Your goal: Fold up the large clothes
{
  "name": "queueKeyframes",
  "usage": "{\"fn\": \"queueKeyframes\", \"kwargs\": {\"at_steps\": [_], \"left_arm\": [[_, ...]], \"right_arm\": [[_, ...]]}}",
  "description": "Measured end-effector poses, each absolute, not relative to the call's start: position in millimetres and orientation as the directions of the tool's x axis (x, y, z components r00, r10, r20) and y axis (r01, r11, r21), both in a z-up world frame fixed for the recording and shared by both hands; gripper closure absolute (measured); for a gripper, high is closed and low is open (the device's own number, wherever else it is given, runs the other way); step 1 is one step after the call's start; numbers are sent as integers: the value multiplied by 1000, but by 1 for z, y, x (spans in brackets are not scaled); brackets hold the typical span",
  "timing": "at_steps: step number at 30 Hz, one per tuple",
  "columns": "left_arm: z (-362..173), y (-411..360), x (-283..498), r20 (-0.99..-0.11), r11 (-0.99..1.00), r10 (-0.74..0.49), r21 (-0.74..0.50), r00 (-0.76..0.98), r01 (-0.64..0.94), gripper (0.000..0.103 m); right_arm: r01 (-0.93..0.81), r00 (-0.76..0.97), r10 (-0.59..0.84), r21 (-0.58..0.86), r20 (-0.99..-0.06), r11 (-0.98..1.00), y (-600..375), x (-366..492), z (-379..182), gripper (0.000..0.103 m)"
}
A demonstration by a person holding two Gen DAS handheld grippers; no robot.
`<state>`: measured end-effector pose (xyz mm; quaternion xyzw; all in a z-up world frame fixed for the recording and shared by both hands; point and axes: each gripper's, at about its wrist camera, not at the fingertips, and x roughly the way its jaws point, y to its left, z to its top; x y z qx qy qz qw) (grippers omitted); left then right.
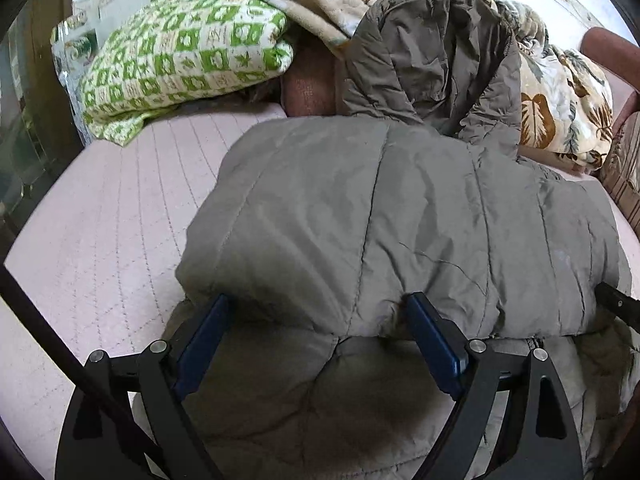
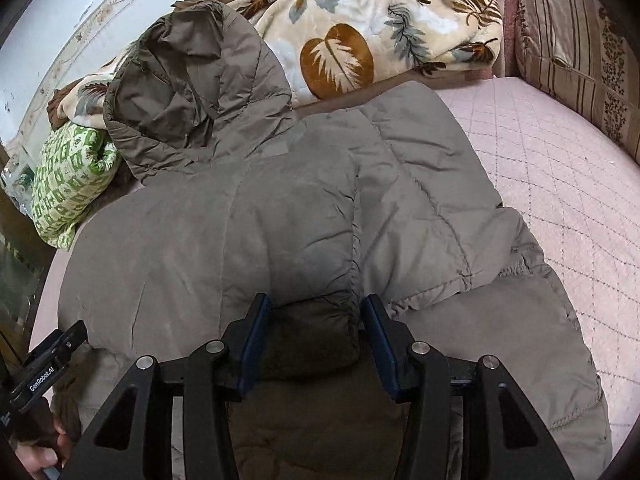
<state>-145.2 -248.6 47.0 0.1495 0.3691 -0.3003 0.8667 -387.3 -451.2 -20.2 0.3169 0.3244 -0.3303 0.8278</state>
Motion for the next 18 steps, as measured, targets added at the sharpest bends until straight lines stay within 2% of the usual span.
{"fn": "queueKeyframes", "kwargs": {"at_steps": [8, 18], "left_arm": [[64, -255, -178, -671, 737, -456, 83, 585, 671, 14], [62, -271, -200, -640, 685, -460, 185, 615, 704, 14]], "right_arm": [[705, 629, -411, 260, -660, 660, -429, -384, 9, 48], [731, 597, -410, 257, -689, 632, -434, -381, 2, 48]]}}
